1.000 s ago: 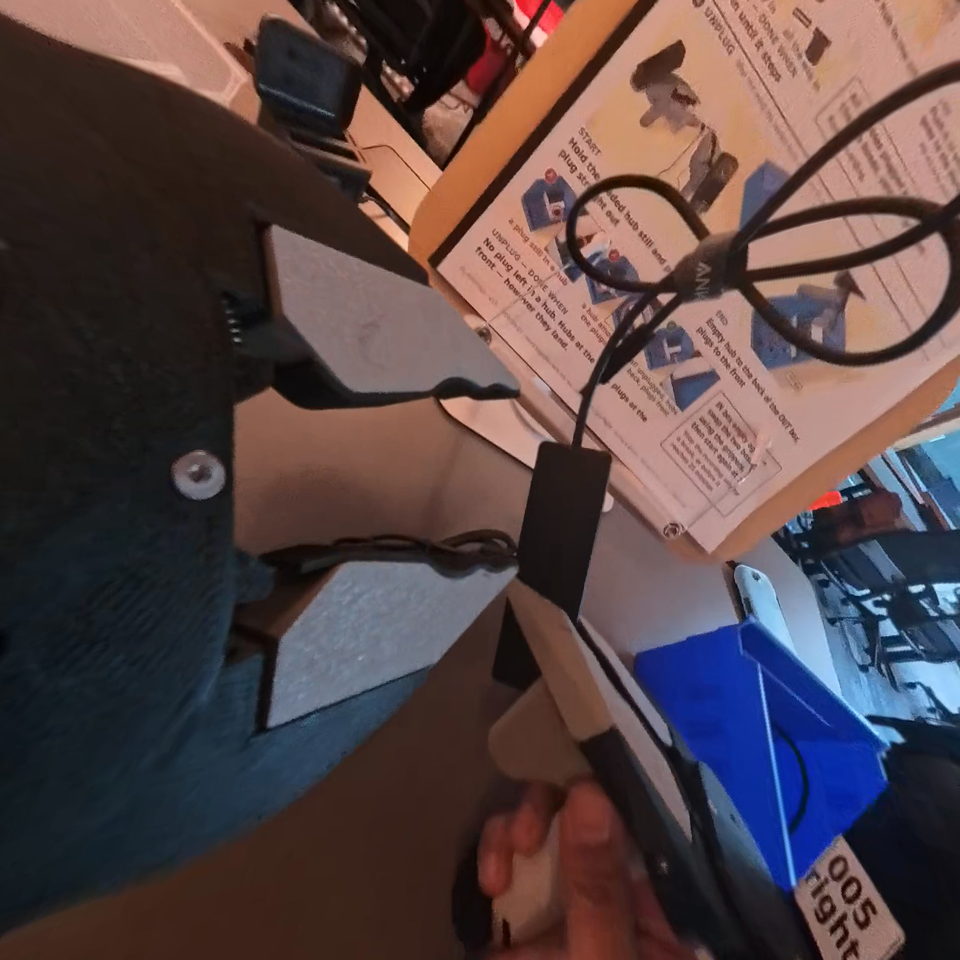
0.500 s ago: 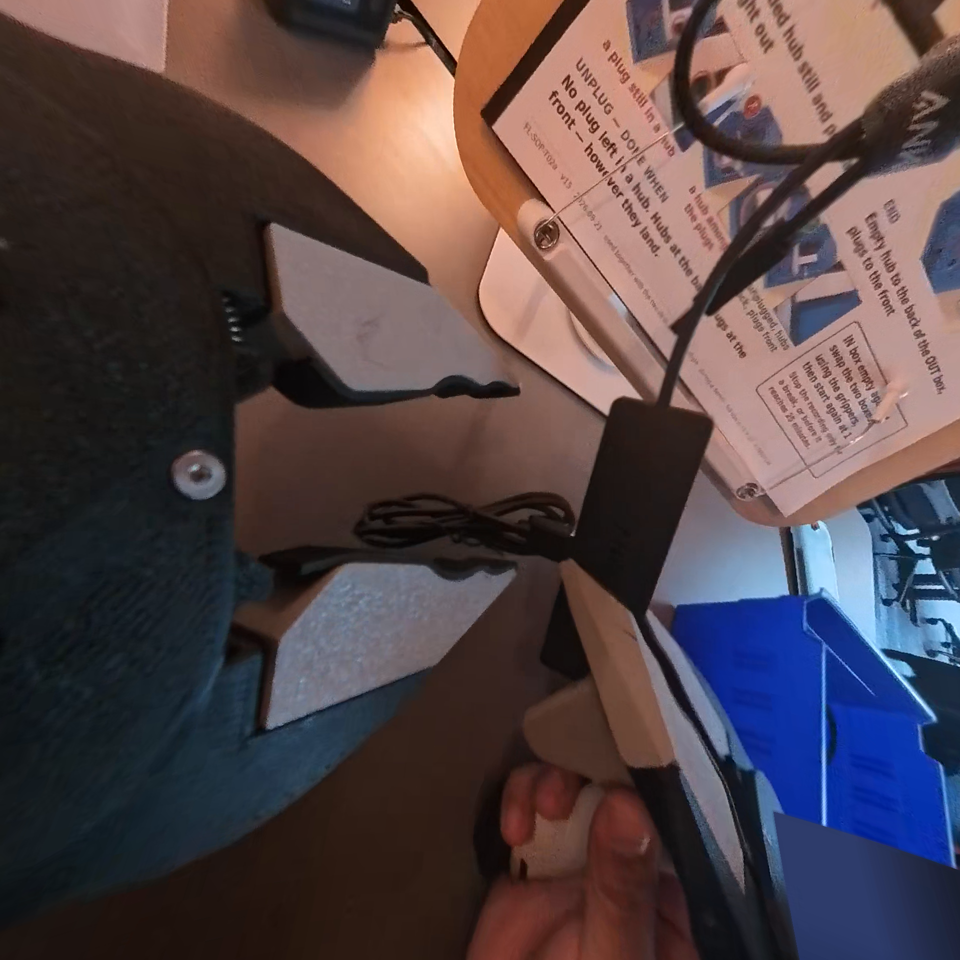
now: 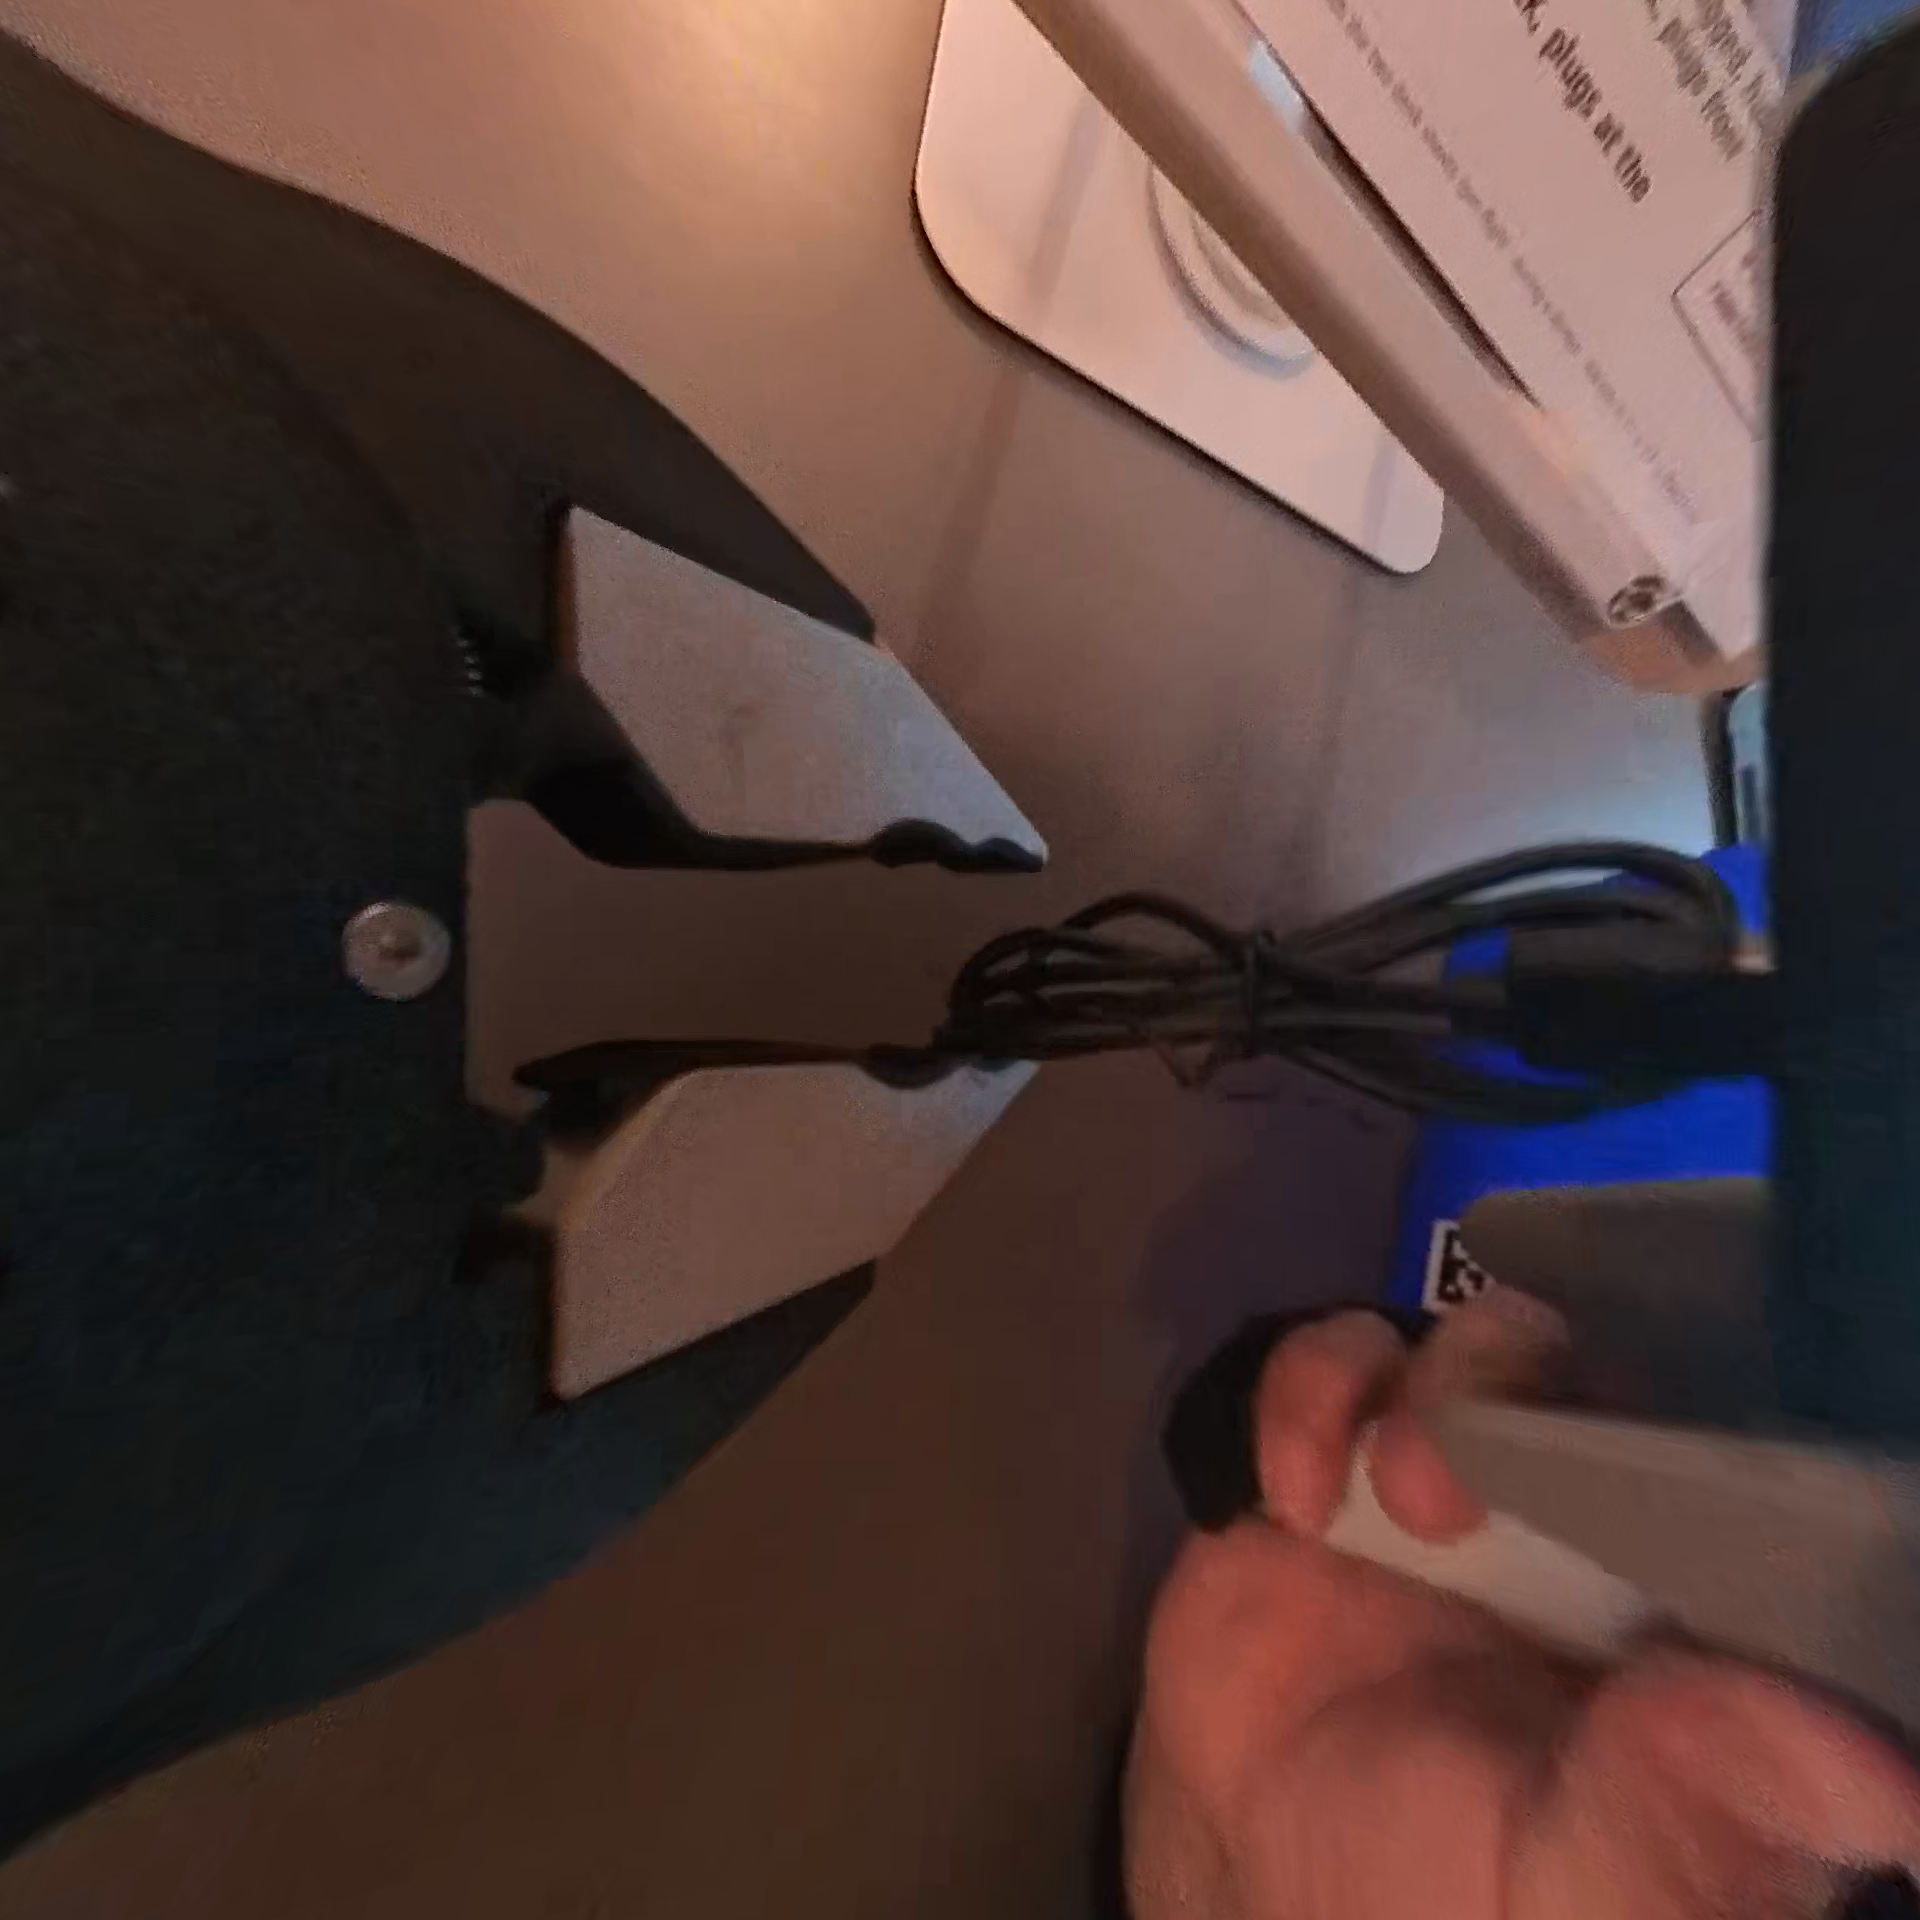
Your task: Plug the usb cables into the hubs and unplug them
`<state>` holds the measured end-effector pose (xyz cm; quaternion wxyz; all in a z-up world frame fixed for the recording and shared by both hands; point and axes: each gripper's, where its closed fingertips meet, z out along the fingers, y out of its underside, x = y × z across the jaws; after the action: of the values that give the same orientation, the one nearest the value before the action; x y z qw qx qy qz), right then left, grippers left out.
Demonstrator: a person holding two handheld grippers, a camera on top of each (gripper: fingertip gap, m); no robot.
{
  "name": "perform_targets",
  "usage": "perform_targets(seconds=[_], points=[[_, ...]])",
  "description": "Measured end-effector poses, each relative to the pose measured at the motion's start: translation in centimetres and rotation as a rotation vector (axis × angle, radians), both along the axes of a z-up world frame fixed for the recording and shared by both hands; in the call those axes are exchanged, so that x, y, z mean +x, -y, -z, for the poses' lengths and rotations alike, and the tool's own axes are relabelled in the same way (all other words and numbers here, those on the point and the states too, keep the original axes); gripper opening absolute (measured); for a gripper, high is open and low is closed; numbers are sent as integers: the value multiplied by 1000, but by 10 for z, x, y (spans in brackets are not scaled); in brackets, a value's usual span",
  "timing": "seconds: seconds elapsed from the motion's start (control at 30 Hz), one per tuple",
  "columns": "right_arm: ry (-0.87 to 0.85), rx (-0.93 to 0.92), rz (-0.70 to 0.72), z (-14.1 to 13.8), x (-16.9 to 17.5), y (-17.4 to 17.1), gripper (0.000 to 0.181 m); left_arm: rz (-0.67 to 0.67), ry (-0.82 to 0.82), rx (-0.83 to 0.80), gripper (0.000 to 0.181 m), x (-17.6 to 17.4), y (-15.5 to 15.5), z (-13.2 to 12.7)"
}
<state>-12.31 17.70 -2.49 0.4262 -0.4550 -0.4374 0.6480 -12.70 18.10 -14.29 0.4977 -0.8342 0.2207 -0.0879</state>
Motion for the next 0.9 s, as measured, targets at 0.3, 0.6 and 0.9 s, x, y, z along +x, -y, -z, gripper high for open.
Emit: perform_targets(seconds=[0.3,0.6,0.9], points=[[72,68,-83,9,-1,14,7,147,242,209,55,20,10,-55],[93,-116,-83,10,4,-12,7,28,-154,237,35,-18,8,-44],[194,-425,-98,28,2,-36,7,-141,-1007,591,45,-40,5,-66]])
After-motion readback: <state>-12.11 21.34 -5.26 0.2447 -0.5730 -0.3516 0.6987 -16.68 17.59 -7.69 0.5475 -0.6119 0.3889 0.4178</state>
